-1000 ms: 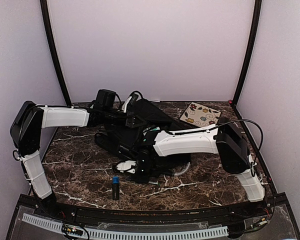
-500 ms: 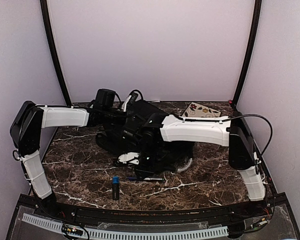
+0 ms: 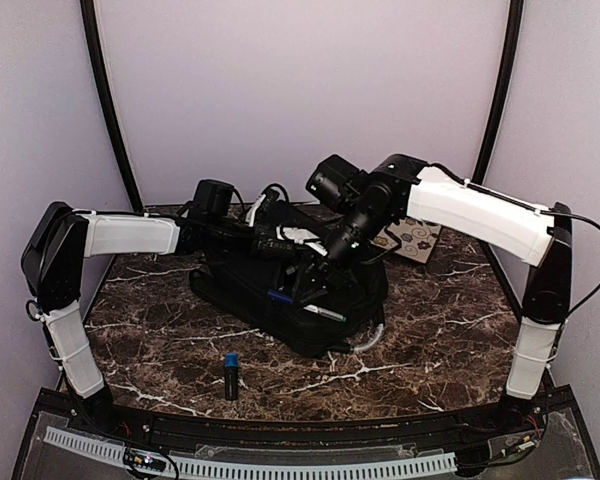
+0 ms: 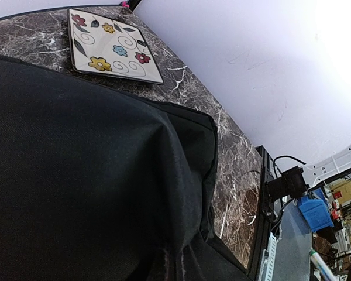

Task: Pack the student bag
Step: Place the pen in the second largest pocket of the bag.

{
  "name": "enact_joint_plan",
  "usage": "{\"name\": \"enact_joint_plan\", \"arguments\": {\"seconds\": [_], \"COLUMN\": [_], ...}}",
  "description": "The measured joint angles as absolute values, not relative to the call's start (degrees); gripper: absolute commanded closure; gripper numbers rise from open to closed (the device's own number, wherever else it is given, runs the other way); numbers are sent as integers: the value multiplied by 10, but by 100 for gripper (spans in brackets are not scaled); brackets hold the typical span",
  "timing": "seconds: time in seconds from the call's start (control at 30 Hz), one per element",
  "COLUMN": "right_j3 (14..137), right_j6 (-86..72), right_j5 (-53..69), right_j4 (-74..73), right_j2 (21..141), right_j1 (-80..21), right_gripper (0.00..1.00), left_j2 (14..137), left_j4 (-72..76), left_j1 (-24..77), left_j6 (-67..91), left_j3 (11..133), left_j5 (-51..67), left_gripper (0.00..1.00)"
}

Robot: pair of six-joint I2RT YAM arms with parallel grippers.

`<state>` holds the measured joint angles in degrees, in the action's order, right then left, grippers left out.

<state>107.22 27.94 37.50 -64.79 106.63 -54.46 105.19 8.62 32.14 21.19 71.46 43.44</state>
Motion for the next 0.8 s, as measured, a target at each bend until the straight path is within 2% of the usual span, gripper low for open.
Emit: {"name": "enact_joint_plan", "arguments": {"seconds": [0.23, 0.53, 0.8], "right_j3": [1031, 988, 985], "right_j6": [291, 334, 392], "right_j5": [316, 74, -90], "right_j4": [-643, -594, -520], "right_j2": [1101, 1076, 1088], "right_j1": [-534, -517, -529], "right_gripper": [91, 91, 91], "left_j2": [1052, 1052, 1052], "left_j4": [84, 84, 84], "left_j1": [321, 321, 321], "left_j6": [212, 212, 212], "left_j3": [715, 715, 715], "left_j5": [435, 437, 439], "left_gripper": [100, 100, 100]}}
